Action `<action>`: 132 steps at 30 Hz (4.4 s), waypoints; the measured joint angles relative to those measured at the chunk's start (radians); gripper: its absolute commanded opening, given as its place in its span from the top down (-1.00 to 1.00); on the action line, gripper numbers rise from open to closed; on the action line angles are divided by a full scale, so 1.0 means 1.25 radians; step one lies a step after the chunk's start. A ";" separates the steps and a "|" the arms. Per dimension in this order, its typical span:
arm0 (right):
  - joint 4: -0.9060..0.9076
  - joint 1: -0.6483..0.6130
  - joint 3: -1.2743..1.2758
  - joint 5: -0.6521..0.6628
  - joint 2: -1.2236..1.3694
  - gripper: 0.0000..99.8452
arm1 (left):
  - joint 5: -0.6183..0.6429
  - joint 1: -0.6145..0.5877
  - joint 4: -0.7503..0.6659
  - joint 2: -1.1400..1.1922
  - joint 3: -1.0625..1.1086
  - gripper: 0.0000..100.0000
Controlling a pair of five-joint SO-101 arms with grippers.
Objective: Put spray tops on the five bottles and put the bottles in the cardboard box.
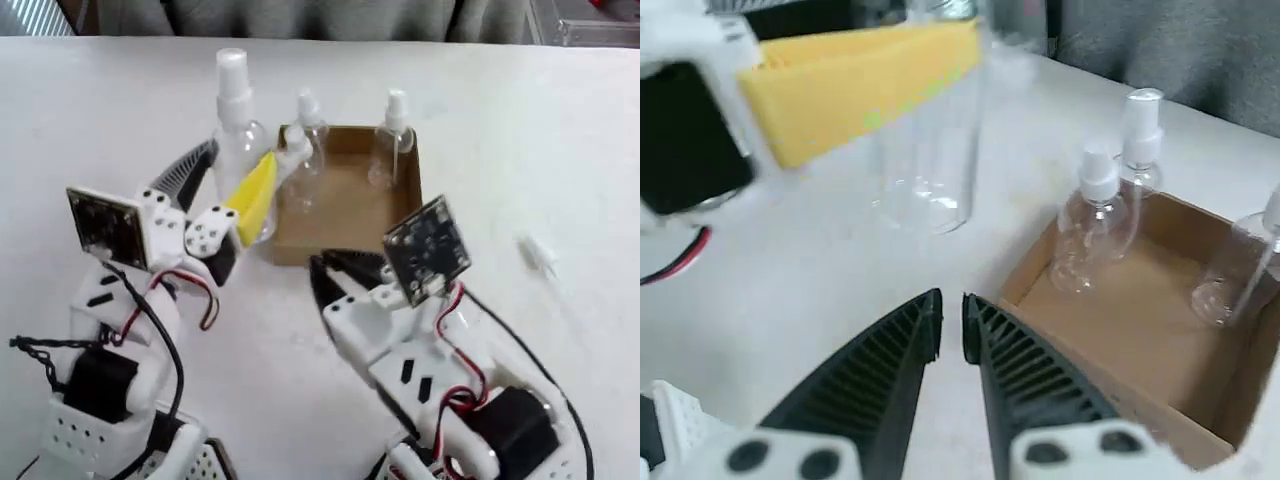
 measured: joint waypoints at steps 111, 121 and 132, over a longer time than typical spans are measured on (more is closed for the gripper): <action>-0.366 0.412 0.679 0.000 -0.120 0.97 | 0.000 0.026 -0.959 0.582 0.414 0.96; -0.455 0.412 0.733 0.000 -0.119 0.97 | 0.001 0.025 -1.149 0.797 0.398 0.96; -0.455 0.412 0.733 0.000 -0.119 0.97 | 0.001 0.026 -1.361 0.991 0.398 0.96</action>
